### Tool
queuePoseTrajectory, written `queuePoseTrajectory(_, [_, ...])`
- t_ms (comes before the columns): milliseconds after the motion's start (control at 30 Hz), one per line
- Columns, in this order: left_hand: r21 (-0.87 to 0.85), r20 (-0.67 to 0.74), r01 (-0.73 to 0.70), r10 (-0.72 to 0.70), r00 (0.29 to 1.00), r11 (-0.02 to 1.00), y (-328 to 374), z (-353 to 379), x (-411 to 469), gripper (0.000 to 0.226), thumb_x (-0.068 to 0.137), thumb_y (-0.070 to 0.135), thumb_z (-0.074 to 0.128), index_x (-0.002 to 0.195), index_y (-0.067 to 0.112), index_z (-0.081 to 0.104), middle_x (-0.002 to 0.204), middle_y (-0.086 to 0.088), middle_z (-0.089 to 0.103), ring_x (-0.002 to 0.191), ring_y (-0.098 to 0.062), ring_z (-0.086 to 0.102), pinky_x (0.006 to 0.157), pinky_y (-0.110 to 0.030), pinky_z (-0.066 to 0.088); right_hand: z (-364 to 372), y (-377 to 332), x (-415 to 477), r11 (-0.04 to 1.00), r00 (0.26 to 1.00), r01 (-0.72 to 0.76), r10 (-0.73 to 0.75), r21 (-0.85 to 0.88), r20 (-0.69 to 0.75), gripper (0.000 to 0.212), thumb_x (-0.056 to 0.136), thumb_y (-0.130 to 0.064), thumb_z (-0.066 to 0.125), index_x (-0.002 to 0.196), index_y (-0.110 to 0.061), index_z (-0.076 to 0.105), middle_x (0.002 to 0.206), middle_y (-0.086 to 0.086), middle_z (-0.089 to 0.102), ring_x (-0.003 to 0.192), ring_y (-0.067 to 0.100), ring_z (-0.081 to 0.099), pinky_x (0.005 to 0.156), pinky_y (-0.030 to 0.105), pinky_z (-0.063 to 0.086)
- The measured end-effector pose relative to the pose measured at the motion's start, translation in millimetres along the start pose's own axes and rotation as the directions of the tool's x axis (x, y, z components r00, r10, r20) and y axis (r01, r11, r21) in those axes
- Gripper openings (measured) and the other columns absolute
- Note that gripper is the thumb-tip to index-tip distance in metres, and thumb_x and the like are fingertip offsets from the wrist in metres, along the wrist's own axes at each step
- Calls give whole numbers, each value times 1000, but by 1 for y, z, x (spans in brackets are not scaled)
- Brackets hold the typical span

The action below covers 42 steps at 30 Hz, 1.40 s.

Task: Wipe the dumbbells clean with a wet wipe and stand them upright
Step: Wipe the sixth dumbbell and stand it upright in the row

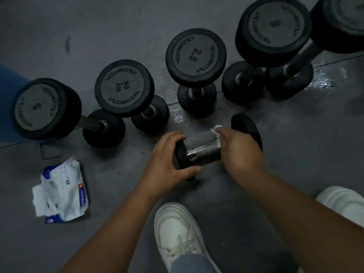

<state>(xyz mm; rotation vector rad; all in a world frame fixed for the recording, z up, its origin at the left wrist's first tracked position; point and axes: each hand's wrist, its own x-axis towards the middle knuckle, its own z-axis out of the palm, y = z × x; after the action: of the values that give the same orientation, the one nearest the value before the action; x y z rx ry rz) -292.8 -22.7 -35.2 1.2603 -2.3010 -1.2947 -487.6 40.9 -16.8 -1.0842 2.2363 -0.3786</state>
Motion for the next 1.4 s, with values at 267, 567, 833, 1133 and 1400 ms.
queuePoseTrajectory(267, [-102,84,150,-142,986,983,8,16,-39,91,61,64,77,139,39,39,144,23,31,136,1,35,114,-35,38,-3,13,-36,993,991,-71,81,-95,102,35,100,-22,40,130,-36,52,118,0,65,106,23,63,77,26,40])
queuePoseTrajectory(567, [-45,191,141,-130,973,989,14,37,-76,103,56,72,76,145,43,31,156,26,16,142,3,24,115,-27,30,5,30,-80,993,973,-57,78,-102,218,30,103,-35,39,123,-33,61,118,-4,65,108,15,59,79,17,37])
queuePoseTrajectory(833, [98,330,-42,8,944,994,16,52,-111,110,54,68,79,145,48,22,157,26,9,141,-2,28,111,-24,33,13,43,-133,991,948,-43,80,-123,309,34,104,-31,39,136,-38,50,111,-9,66,95,11,62,91,22,42])
queuePoseTrajectory(1133, [-25,0,171,-171,985,985,13,39,-98,79,64,76,65,134,45,45,143,25,41,129,0,43,106,-33,44,7,21,-108,973,960,129,-74,-193,268,43,98,-13,39,138,-29,49,126,0,60,107,25,61,84,37,49])
queuePoseTrajectory(1400, [450,146,-137,78,986,883,21,15,-21,116,59,59,81,152,26,21,160,-3,21,150,-26,15,117,-49,28,-7,-1,-37,995,996,82,-81,55,-21,39,96,-7,41,123,-34,48,123,-9,60,103,16,62,83,29,48])
